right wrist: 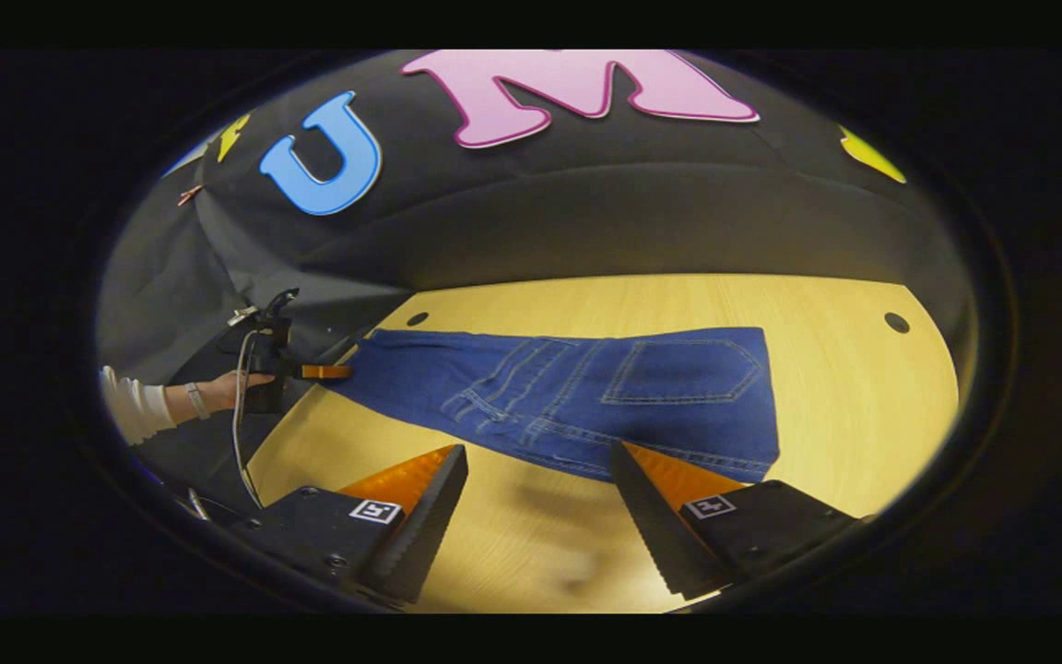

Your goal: Grasp the waist and the cuffs of the jeans and fold them to make the two legs overlap; first hold the waist and fold one-third of the jeans toward the cuffs, then hold the cuffs and fold the remaining one-third in the same direction to finish folding.

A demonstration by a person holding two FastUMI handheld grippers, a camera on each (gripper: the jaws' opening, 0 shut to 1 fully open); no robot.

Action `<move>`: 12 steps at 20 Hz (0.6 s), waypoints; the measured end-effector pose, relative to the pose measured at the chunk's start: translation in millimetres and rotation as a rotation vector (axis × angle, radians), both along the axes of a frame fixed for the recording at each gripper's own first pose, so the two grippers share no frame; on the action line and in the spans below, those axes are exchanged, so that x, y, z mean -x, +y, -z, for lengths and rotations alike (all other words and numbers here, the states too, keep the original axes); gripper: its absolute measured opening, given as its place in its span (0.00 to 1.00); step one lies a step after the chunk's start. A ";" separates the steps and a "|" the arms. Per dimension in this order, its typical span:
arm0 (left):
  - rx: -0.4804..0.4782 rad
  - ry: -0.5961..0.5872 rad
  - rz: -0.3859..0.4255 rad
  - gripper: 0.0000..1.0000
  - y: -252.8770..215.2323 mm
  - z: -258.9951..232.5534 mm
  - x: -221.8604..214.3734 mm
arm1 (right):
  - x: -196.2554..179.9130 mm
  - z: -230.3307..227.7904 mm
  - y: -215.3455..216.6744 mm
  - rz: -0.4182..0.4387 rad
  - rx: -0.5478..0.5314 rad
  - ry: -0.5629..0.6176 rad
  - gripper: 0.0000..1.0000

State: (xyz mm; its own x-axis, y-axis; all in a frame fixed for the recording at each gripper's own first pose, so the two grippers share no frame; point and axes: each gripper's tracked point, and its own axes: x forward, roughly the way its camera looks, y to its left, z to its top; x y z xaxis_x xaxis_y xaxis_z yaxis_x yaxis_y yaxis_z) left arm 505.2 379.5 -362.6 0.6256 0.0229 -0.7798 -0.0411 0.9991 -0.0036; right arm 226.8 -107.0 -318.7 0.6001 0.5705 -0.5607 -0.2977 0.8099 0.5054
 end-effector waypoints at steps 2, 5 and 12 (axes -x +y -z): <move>0.013 -0.021 0.010 0.99 1.2 1.6 4.3 | 0.0 2.0 -4.7 0.005 -0.008 0.005 0.95; 0.025 -0.023 0.018 0.97 1.1 0.8 2.6 | -4.0 0.0 -8.5 0.017 -0.034 0.009 0.95; 0.017 -0.017 0.005 0.46 -12.0 2.3 -0.7 | -3.2 1.1 -29.8 0.045 -0.045 0.013 0.95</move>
